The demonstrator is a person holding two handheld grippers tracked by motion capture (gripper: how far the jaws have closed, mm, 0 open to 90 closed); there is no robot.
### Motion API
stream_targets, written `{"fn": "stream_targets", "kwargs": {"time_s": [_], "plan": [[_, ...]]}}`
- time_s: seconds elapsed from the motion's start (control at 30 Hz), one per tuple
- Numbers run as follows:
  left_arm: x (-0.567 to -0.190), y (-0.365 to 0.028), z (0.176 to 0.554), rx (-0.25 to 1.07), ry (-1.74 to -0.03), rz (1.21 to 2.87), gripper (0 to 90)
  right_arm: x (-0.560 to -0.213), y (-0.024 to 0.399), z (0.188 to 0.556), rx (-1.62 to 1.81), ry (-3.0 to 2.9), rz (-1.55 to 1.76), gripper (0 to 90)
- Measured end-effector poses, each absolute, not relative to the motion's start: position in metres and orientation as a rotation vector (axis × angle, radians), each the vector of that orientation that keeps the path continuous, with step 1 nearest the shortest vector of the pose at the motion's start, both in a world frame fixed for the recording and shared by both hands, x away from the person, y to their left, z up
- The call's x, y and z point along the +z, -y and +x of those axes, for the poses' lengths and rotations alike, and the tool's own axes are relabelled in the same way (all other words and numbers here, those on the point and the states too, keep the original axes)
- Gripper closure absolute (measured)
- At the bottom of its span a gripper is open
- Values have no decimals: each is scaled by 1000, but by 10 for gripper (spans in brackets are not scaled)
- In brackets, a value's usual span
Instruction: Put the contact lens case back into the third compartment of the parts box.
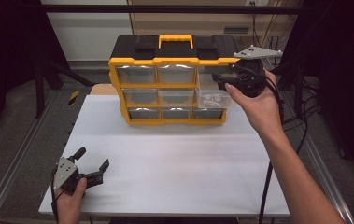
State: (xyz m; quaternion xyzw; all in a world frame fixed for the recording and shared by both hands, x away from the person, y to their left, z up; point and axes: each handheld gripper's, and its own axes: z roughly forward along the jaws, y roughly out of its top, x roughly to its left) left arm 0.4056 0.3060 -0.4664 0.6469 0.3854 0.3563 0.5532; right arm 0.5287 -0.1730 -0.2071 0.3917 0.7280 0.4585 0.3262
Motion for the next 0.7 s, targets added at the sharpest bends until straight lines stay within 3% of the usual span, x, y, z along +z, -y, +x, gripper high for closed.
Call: {"fn": "stream_targets", "kwargs": {"time_s": [0.7], "plan": [[-466,-307,406,844,-911,1526,16,-209,174,530,1257,-1791,1006,81]]}}
